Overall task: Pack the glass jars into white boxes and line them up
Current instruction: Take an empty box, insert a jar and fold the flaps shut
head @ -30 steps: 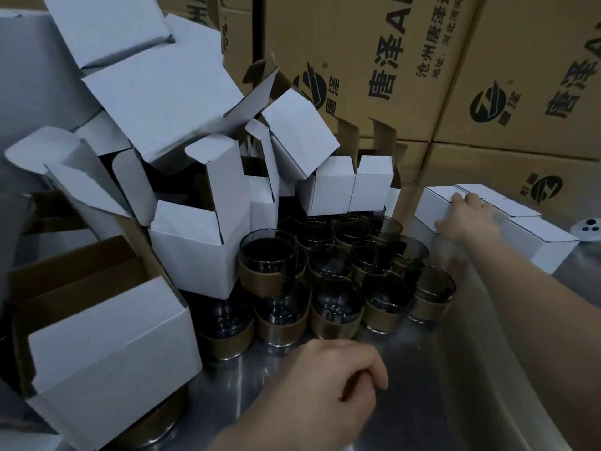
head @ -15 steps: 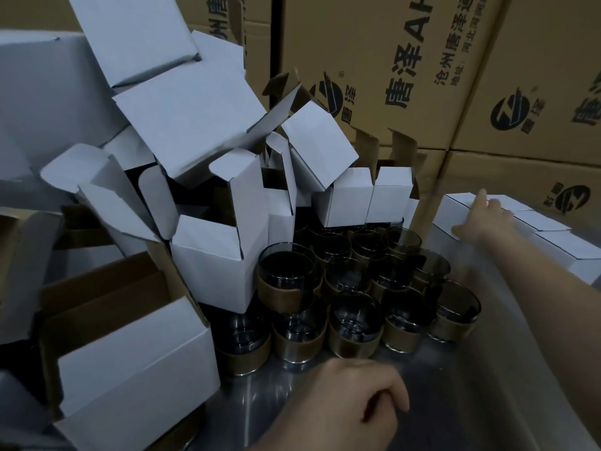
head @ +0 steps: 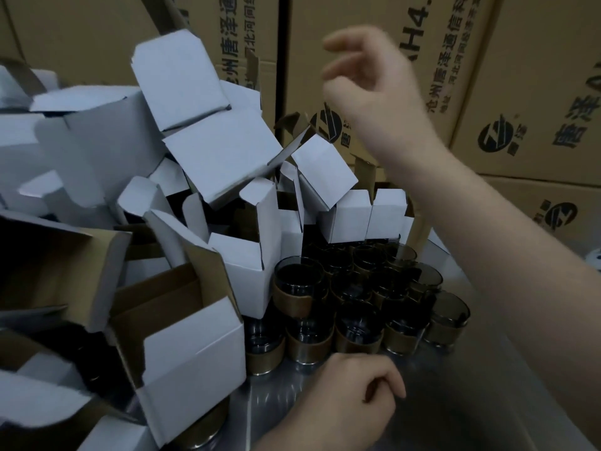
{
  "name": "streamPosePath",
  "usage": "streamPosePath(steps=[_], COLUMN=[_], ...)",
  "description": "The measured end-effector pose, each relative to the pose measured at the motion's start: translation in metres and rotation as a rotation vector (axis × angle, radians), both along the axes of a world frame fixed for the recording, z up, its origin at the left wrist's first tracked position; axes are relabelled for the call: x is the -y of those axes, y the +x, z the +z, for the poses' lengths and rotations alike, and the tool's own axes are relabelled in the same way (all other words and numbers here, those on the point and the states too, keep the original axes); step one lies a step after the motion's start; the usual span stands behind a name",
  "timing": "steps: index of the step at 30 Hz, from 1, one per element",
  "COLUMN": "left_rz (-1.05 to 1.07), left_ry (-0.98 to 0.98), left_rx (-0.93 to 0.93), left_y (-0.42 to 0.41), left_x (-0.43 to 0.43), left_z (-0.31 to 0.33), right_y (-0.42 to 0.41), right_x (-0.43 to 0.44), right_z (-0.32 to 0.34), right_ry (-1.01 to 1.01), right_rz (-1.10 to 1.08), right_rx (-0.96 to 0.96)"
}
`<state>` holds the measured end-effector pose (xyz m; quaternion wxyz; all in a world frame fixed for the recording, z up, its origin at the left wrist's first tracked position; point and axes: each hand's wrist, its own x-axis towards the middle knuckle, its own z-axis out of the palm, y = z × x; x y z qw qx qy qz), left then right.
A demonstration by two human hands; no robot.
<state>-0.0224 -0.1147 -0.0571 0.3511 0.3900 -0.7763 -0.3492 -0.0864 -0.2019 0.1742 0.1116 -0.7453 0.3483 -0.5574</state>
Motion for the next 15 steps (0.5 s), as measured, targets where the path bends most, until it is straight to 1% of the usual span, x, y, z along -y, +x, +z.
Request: streamPosePath(steps=[3, 5, 8, 10, 15], left_rz=[-0.011, -0.001, 0.012, 0.021, -0.016], left_ry=[0.013, 0.025, 0.033, 0.039, 0.03], left_rx=[-0.023, -0.028, -0.036, -0.032, 0.037], left_y=[0.001, 0.001, 0.001, 0.001, 0.006], left_x=[0.0, 0.0, -0.001, -0.003, -0.009], left_z=[0.001, 0.001, 0.002, 0.005, 0.018], right_y=[0.049, 0.077, 0.109, 0.124, 0.139], right_x=[-0.011, -0.01, -0.006, -0.001, 0.012], right_z=[0.01, 0.012, 0.012, 0.01, 0.003], right_ry=[0.041, 0.075, 0.127, 0.15, 0.083], right_rz=[0.147, 0.173, 0.101, 0.065, -0.123], right_rx=[-0.19, -0.283, -0.39, -0.407, -0.478])
